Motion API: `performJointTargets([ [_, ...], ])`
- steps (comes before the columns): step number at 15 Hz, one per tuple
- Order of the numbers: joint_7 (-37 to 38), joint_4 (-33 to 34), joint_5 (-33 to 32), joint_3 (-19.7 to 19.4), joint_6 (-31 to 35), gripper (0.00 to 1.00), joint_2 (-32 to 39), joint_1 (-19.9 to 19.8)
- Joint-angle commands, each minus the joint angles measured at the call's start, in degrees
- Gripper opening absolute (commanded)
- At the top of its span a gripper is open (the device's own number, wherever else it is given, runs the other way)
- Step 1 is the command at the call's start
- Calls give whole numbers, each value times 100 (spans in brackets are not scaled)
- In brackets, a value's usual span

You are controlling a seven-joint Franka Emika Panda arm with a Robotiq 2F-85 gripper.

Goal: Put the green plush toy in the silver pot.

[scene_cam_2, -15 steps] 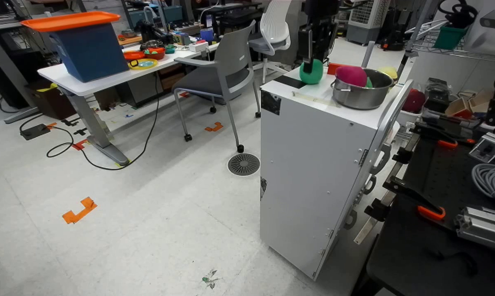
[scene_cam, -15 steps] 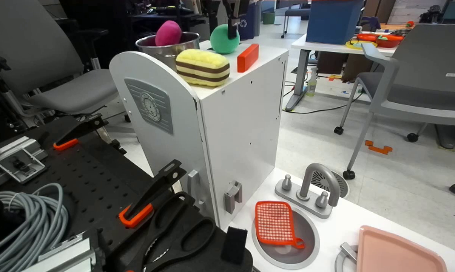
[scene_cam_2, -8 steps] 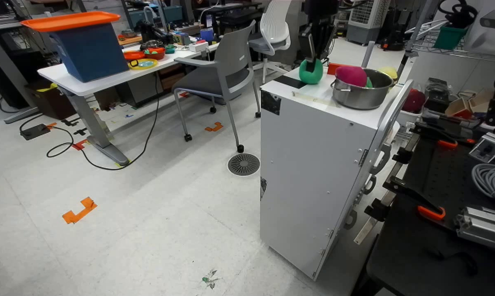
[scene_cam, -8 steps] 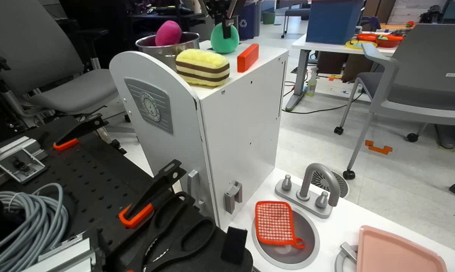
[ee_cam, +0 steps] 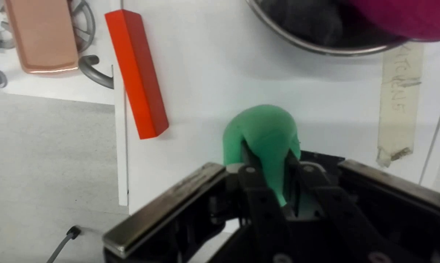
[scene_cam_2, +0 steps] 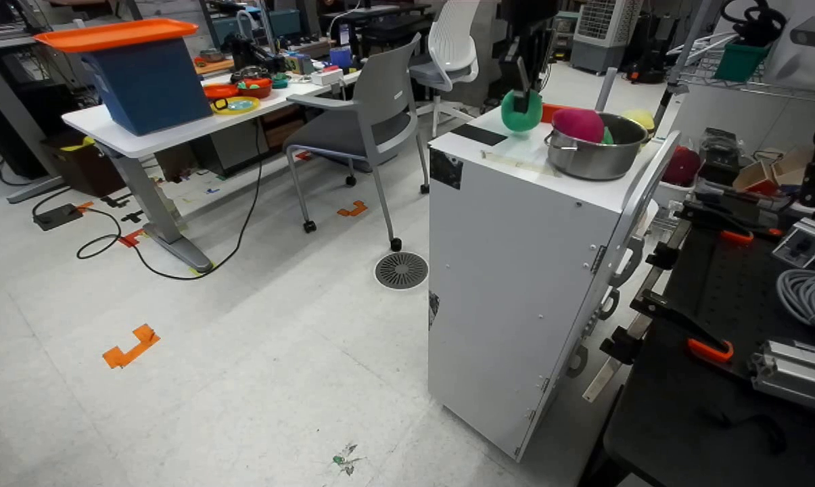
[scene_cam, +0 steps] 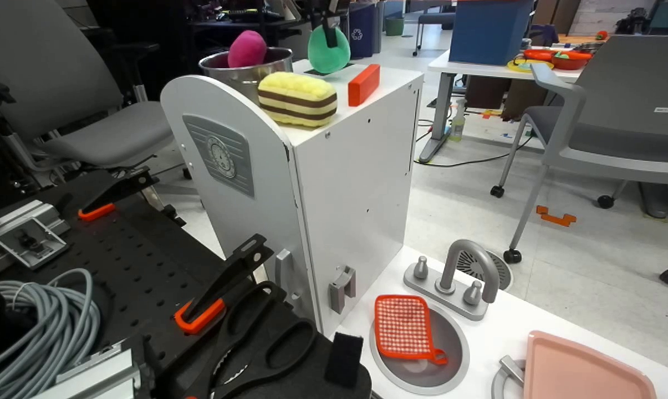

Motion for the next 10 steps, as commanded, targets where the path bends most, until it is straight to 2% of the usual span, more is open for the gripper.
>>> performJointTargets([
  [1,324,-234,-769,-127,-297,4,-457,313],
  [5,556,-420,-1121,-53,-226,4,-800,377],
  [10,1028,-692,-802,59,-118,4,-1460,317],
])
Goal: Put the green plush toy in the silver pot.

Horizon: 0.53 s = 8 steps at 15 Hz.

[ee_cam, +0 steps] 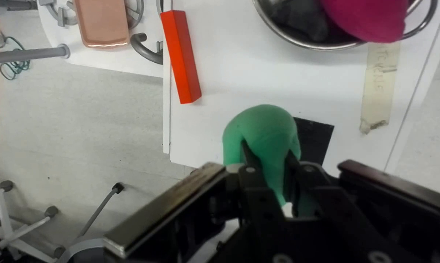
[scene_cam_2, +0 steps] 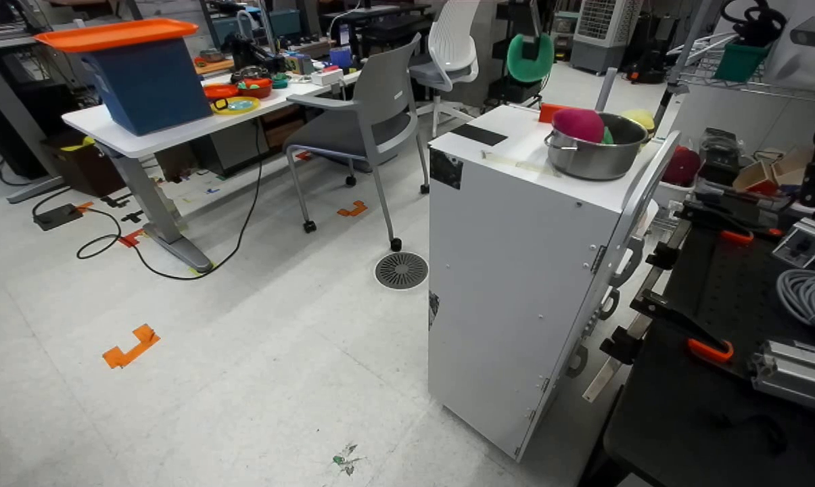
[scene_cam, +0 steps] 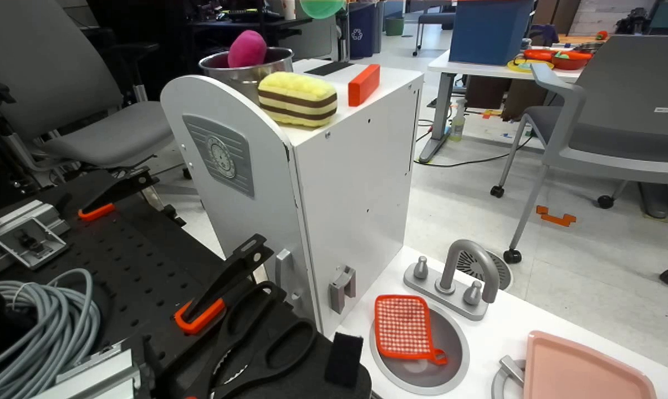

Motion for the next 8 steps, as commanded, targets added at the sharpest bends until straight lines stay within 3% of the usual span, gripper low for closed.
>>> performJointTargets([
  [1,420,-366,123,81,59,4,-633,-24],
  [8,1232,-789,8,228,0,4,-1330,-61],
])
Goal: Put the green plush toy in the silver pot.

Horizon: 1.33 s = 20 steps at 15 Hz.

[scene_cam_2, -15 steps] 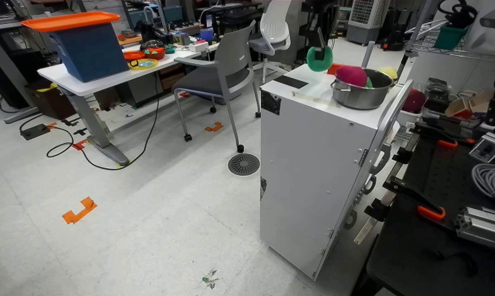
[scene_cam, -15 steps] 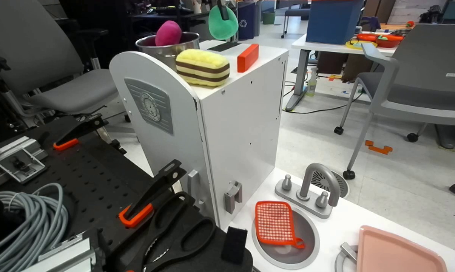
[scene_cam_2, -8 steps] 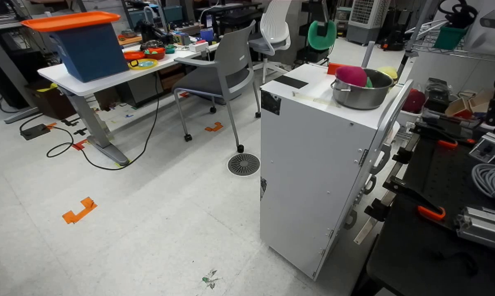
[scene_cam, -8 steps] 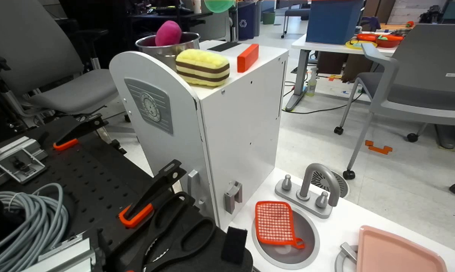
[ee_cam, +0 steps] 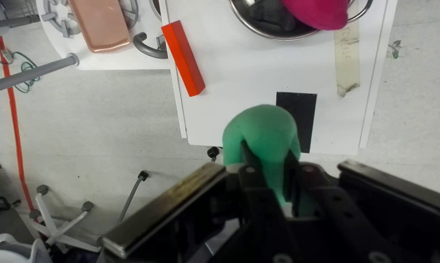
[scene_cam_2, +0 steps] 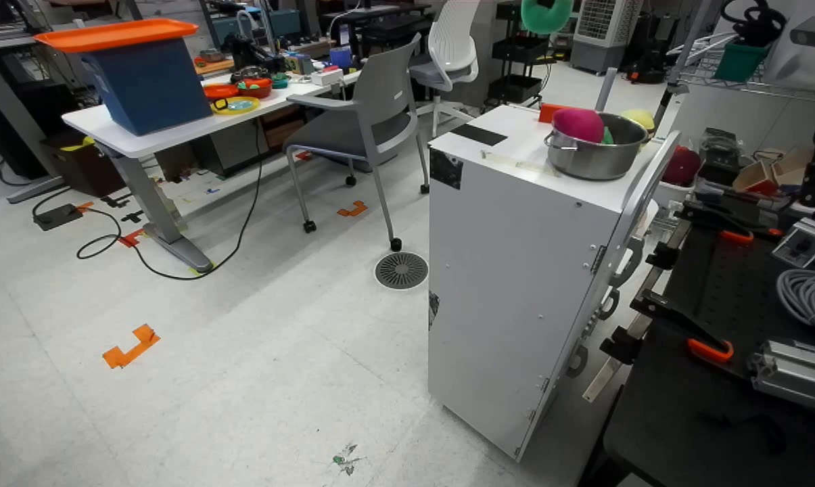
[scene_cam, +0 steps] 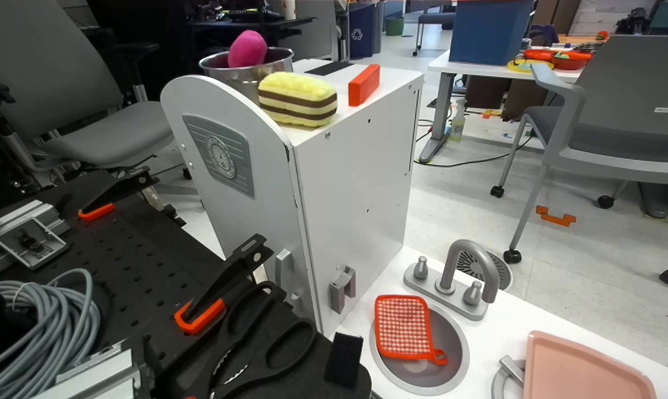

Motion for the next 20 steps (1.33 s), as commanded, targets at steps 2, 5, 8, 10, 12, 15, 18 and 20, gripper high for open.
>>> performJointTargets([
  [2,645,-454,-262,160,59,4,-473,-49],
  [5,495,-703,-114,287,262,4,-650,-50],
  [8,505,-844,-79,384,387,4,-757,-72],
  [10,254,-941,87,409,565,4,-818,-85],
  [12,-182,-1059,440,409,903,4,-866,-84],
  [15,-771,-1174,997,405,1219,4,-894,-77],
  [18,-1048,-1207,1252,410,1184,4,-918,-84],
  [20,-1324,-1254,1453,408,1100,4,-994,-69],
])
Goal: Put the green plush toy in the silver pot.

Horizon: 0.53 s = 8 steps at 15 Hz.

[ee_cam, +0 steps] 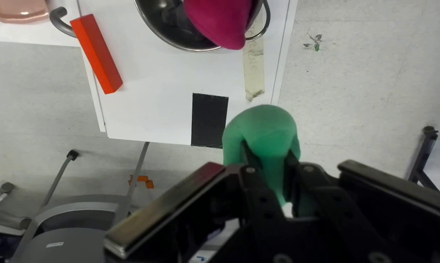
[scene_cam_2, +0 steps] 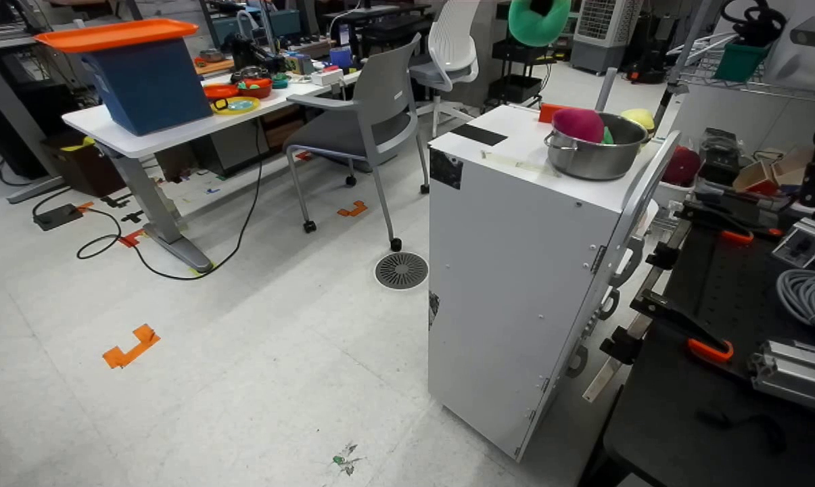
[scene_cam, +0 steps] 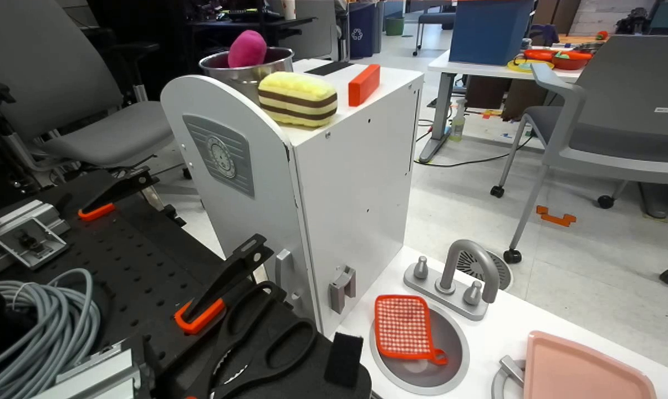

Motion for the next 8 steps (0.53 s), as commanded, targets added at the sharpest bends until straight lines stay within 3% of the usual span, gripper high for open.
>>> performJointTargets([
  [1,-586,-217,455,66,-11,4,-304,-61],
  [5,-1450,-466,735,57,-7,4,-707,-24],
  [8,-1108,-706,5,176,-38,4,-1126,-119],
])
